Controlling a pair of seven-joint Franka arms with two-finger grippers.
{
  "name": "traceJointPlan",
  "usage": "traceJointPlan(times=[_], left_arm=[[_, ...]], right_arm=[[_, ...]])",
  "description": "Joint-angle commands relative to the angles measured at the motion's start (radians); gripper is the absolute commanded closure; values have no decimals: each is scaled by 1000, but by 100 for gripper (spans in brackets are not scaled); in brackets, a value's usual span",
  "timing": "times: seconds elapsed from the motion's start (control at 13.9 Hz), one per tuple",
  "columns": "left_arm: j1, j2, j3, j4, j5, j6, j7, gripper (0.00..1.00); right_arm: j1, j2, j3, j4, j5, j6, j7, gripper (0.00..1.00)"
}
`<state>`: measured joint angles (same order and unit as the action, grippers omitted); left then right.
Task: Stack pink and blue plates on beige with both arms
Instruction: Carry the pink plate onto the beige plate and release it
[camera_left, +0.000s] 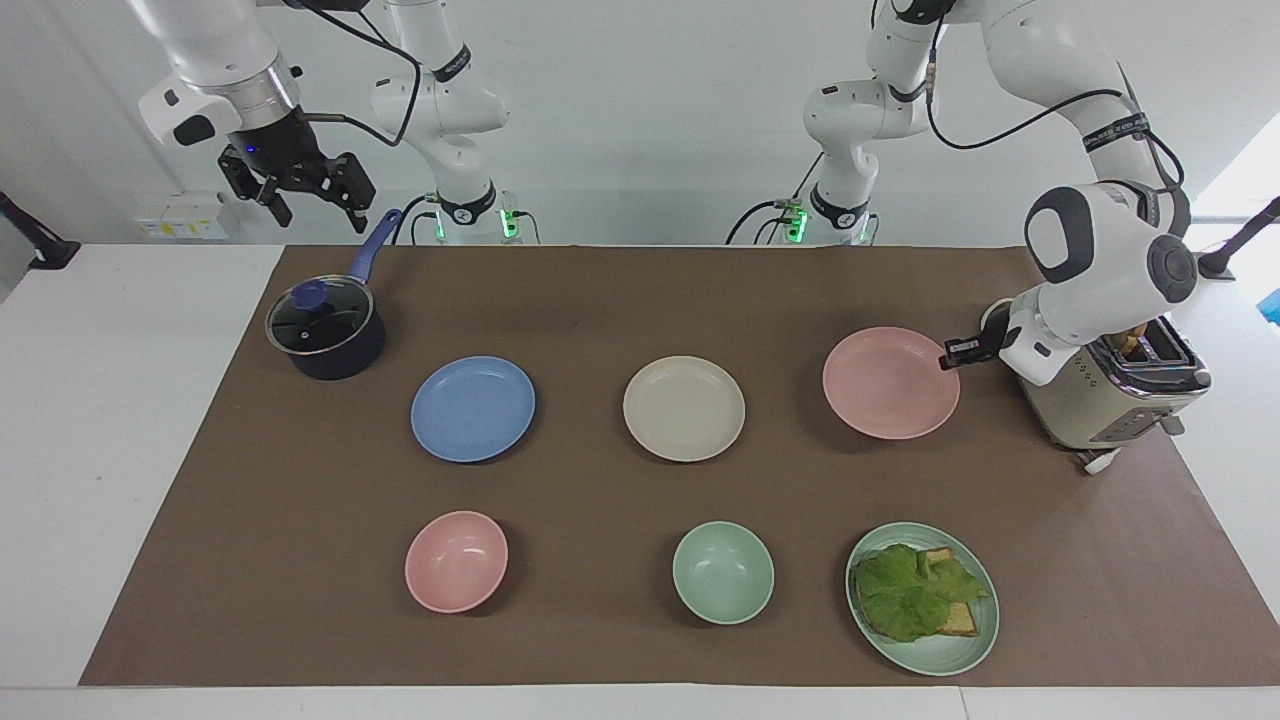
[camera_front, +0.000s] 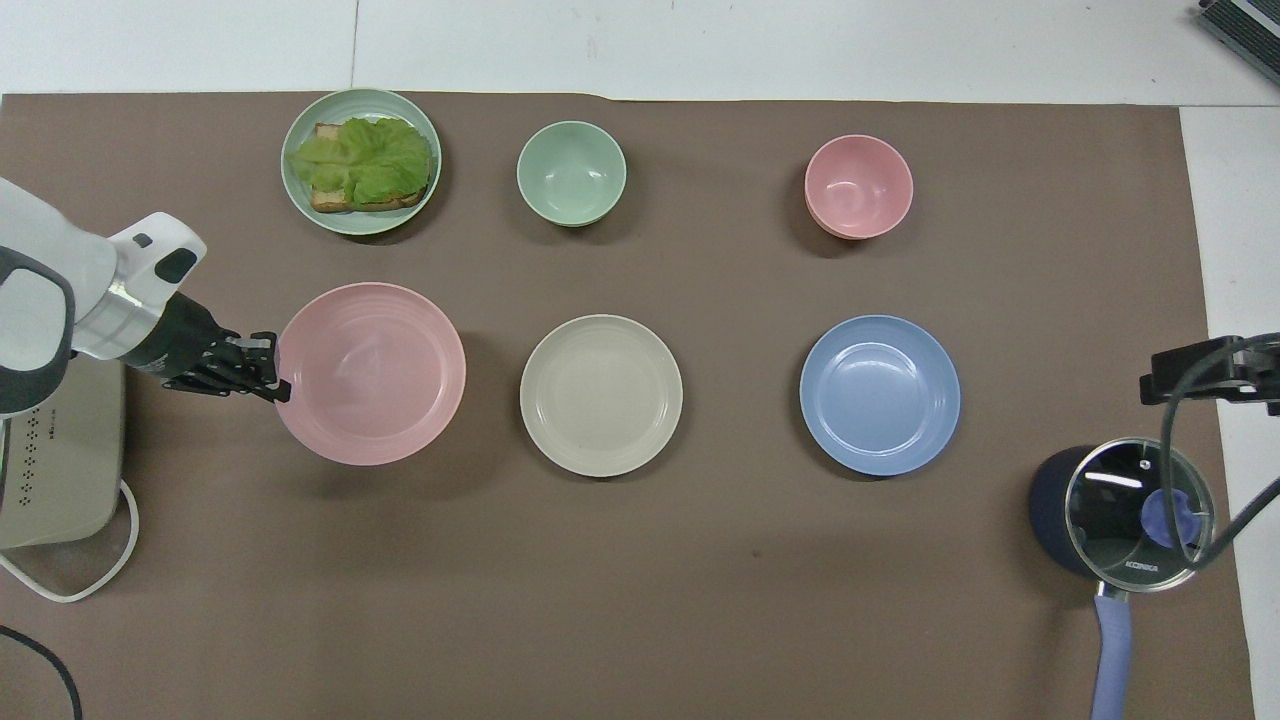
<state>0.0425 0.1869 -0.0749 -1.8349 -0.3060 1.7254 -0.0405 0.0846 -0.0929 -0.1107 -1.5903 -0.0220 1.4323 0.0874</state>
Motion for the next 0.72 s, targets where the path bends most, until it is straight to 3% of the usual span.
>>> traceJointPlan(times=[0.0, 0.43, 0.65], left_arm=[[-68, -3, -35, -6, -42, 87, -117, 100], [-303, -14, -34, -66, -108, 339, -390, 100], [-361, -3, -36, -133, -113, 407, -412, 100]], right_arm=[[-14, -7, -4, -32, 4, 83, -32, 0], [-29, -31, -9, -100, 8, 139, -31, 0], [-31, -31, -9, -106, 8, 139, -31, 0]])
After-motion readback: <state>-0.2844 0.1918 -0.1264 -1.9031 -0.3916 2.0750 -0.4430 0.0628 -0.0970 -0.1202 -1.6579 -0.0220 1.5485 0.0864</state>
